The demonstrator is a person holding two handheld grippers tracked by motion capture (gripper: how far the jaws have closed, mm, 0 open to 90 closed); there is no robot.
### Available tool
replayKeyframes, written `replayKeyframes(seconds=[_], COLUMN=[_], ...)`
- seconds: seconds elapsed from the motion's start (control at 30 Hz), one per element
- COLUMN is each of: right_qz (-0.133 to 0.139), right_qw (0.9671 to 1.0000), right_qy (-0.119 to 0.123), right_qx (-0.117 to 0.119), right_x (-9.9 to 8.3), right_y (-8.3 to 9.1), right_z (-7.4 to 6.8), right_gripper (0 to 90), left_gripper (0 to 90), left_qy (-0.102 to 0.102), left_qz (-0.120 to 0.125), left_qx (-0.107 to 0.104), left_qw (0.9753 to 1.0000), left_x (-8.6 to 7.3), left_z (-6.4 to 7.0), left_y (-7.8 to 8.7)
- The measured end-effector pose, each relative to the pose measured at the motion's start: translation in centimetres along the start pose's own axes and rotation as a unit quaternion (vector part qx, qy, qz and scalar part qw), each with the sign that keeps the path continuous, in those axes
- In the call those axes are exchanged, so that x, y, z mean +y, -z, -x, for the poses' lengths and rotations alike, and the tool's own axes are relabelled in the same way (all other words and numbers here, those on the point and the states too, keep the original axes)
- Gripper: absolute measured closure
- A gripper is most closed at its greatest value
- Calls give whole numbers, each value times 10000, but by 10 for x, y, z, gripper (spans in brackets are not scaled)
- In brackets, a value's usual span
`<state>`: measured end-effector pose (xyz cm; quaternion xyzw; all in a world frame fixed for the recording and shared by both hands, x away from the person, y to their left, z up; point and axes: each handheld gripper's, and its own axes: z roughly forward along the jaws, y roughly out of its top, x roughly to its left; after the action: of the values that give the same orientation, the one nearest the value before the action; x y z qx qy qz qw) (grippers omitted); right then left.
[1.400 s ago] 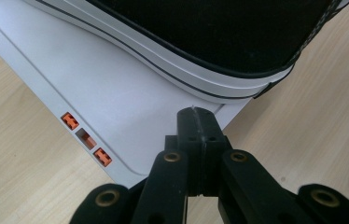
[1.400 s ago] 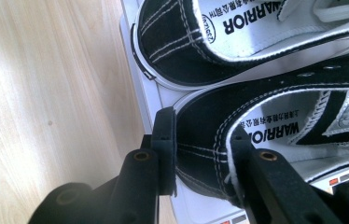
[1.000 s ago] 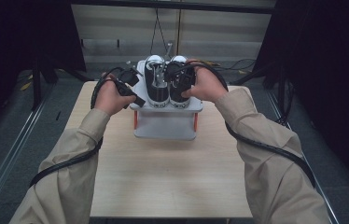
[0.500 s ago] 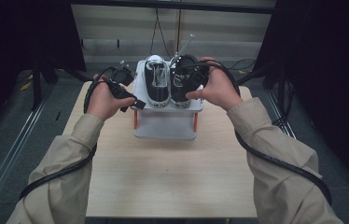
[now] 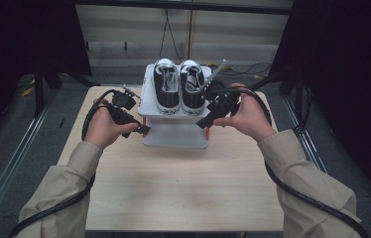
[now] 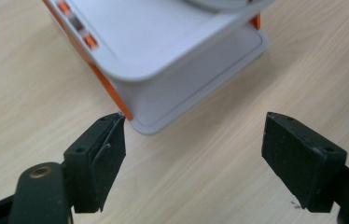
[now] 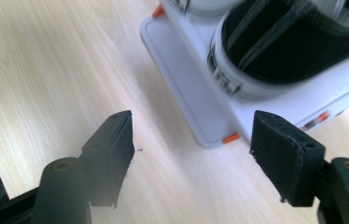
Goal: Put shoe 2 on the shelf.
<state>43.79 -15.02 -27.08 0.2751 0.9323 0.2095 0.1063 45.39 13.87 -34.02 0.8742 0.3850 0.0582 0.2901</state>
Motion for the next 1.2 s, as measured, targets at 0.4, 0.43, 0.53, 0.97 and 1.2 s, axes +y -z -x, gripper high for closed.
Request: replayKeyframes(seconds=[0.4,0.43,0.53,0.97,1.2], right_qz=[-84,-90,-67,-129,-125], right_qw=[9978,9977,9978,9957,9938], right_qy=[-486,-504,-542,-900,-1097], right_qx=[443,448,379,179,96], right_x=[-63,-67,-85,-148,-183], right_y=[-37,-39,-46,-67,-79], right_z=[-6,-7,-11,-23,-28], right_gripper=[250,250,234,195,175], left_gripper=[201,200,197,193,192], left_qy=[148,153,155,10,-64], left_qz=[-94,-74,-73,-337,-308], left_qx=[-114,-115,-141,-244,-303], left_qw=[9998,9998,9998,9991,9990], left_x=[-43,-46,-58,-97,-114], left_z=[-4,-4,-2,5,10], left_y=[-25,-27,-33,-63,-71])
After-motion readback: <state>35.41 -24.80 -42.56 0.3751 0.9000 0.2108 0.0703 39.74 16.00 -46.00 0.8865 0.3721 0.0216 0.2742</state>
